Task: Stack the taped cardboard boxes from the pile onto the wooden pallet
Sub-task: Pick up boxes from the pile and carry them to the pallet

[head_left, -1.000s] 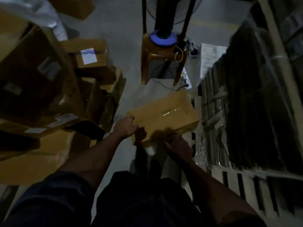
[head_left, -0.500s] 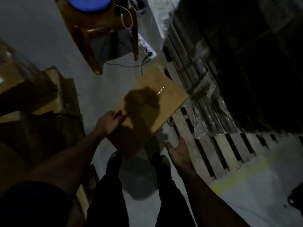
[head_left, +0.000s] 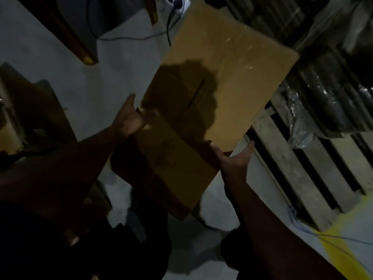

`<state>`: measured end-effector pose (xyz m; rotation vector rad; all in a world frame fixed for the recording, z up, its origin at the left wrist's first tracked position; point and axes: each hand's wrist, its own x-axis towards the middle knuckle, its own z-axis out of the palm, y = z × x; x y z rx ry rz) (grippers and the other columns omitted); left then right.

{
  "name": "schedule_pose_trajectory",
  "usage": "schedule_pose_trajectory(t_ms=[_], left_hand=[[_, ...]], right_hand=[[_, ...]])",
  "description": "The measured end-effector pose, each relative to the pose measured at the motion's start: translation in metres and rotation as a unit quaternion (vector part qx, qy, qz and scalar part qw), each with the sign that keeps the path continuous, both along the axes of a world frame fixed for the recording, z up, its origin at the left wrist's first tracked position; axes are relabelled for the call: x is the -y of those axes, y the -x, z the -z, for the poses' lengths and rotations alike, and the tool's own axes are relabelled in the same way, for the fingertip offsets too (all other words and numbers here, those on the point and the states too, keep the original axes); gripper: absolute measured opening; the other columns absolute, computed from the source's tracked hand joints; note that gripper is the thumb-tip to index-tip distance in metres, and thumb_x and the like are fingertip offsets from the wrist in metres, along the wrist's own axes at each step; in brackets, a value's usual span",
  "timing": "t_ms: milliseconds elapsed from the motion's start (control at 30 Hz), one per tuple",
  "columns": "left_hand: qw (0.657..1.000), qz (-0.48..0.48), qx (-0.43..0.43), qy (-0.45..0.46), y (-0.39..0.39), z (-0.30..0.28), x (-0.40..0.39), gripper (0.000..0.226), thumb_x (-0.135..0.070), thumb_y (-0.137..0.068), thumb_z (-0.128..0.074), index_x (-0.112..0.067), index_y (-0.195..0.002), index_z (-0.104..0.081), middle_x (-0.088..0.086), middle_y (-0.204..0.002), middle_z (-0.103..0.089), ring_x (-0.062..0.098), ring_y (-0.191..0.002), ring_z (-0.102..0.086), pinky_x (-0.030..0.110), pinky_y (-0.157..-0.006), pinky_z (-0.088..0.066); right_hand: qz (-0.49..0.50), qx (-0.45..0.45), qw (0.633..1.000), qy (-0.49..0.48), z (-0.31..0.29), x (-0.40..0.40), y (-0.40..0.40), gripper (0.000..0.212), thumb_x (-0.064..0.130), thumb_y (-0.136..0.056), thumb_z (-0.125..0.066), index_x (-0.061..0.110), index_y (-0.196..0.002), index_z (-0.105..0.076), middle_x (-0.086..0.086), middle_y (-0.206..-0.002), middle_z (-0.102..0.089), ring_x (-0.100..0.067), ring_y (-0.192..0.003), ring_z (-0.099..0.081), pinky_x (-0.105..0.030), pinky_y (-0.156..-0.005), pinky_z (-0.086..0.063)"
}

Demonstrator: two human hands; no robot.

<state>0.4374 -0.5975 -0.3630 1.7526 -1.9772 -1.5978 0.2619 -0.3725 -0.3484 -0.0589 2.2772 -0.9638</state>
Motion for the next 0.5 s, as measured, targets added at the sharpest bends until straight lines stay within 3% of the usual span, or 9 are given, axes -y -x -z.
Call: schedule_pose_trajectory(t_ms=[100, 167, 267, 400, 500], left_hand=[[0.998, -0.008, -0.021, -0.064, 0.006, 0.017, 0.011, 0.094, -0.040, -0.067, -0.083, -0.016, -0.145, -0.037, 0.008, -0.136, -0.056, 0.018, -0.113, -0.061, 0.030, -0.086, -0.054], [0.998, -0.006, -0.021, -0.055, 0.010, 0.027, 0.018, 0.097, -0.050, -0.055, -0.089, -0.020, -0.137, -0.046, 0.002, -0.126, -0.063, 0.018, -0.111, -0.063, 0.039, -0.090, -0.055], [0.998, -0.010, -0.016, -0.058, 0.012, 0.030, 0.022, 0.096, -0.056, -0.053, -0.090, -0.019, -0.133, -0.052, -0.003, -0.119, -0.066, 0.015, -0.105, -0.065, 0.039, -0.091, -0.055], [0.999, -0.020, 0.008, -0.043, 0.013, 0.019, 0.013, 0.104, -0.071, -0.041, -0.086, -0.024, -0.128, -0.056, -0.004, -0.119, -0.068, 0.019, -0.106, -0.065, 0.044, -0.094, -0.054], [0.998, -0.026, 0.057, -0.021, 0.017, -0.002, -0.007, 0.078, -0.063, -0.059, -0.083, -0.022, -0.120, -0.056, -0.005, -0.115, -0.065, 0.021, -0.106, -0.063, 0.044, -0.094, -0.052]], right_hand=[[0.027, 0.007, 0.999, 0.041, 0.023, 0.007, -0.005, 0.134, 0.060, -0.056, -0.087, 0.023, -0.157, -0.008, -0.008, -0.158, -0.028, -0.028, -0.144, -0.032, -0.053, -0.114, -0.035], [0.040, 0.017, 0.997, 0.062, 0.033, 0.009, -0.008, 0.125, 0.053, -0.061, -0.090, 0.023, -0.156, -0.013, -0.002, -0.152, -0.035, -0.025, -0.138, -0.037, -0.048, -0.110, -0.039], [0.058, -0.002, 0.994, 0.093, 0.040, 0.010, -0.011, 0.110, 0.037, -0.067, -0.090, 0.024, -0.153, -0.022, 0.005, -0.140, -0.041, -0.019, -0.128, -0.042, -0.034, -0.099, -0.039], [0.072, -0.005, 0.991, 0.117, 0.033, 0.006, -0.013, 0.111, 0.041, -0.064, -0.091, 0.024, -0.153, -0.027, 0.004, -0.143, -0.044, -0.017, -0.125, -0.044, -0.038, -0.102, -0.043], [0.064, 0.001, 0.991, 0.118, 0.014, -0.002, -0.005, 0.116, 0.059, -0.055, -0.084, 0.027, -0.152, -0.028, 0.003, -0.144, -0.045, -0.017, -0.124, -0.045, -0.038, -0.099, -0.046]])
